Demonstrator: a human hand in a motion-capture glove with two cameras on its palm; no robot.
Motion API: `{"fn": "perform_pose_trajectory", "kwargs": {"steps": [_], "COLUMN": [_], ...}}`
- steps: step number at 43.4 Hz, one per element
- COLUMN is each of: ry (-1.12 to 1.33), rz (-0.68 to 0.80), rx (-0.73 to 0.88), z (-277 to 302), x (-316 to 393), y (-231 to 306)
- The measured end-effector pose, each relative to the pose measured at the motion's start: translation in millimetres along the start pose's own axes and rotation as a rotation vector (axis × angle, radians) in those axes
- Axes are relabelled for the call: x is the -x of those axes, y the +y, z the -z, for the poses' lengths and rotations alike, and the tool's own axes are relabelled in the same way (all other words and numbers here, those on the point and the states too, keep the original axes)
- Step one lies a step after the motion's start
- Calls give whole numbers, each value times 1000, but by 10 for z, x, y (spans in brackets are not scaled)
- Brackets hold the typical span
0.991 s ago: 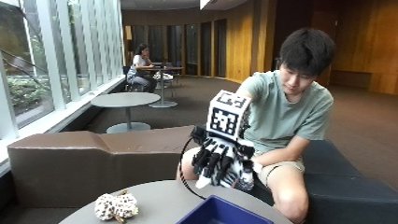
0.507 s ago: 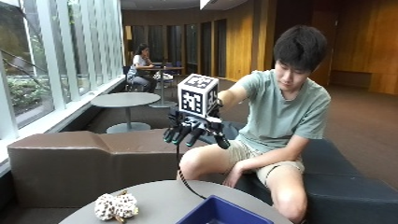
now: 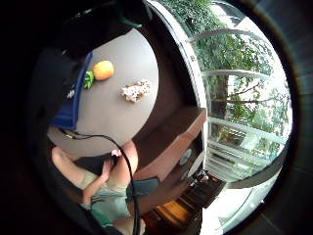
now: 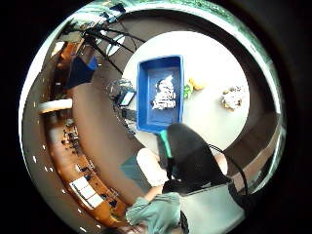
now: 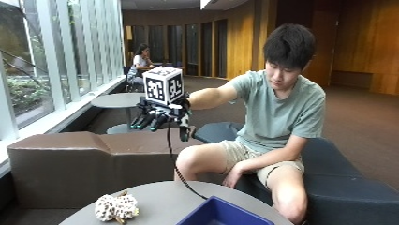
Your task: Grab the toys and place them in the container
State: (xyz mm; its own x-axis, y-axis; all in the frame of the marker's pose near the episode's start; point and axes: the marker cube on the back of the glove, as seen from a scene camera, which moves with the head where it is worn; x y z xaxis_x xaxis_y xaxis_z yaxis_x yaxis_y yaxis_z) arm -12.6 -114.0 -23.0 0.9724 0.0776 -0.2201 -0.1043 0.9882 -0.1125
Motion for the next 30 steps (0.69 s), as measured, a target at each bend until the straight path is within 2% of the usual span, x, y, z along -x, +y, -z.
{"fn": "perform_pose_trajectory", "kwargs": {"steps": [13, 30], "ry": [47, -60], "rz": [42, 77], "rx": [88, 186], "z": [-914, -2329], "x": [-116, -106], "y": [-767, -1716]}}
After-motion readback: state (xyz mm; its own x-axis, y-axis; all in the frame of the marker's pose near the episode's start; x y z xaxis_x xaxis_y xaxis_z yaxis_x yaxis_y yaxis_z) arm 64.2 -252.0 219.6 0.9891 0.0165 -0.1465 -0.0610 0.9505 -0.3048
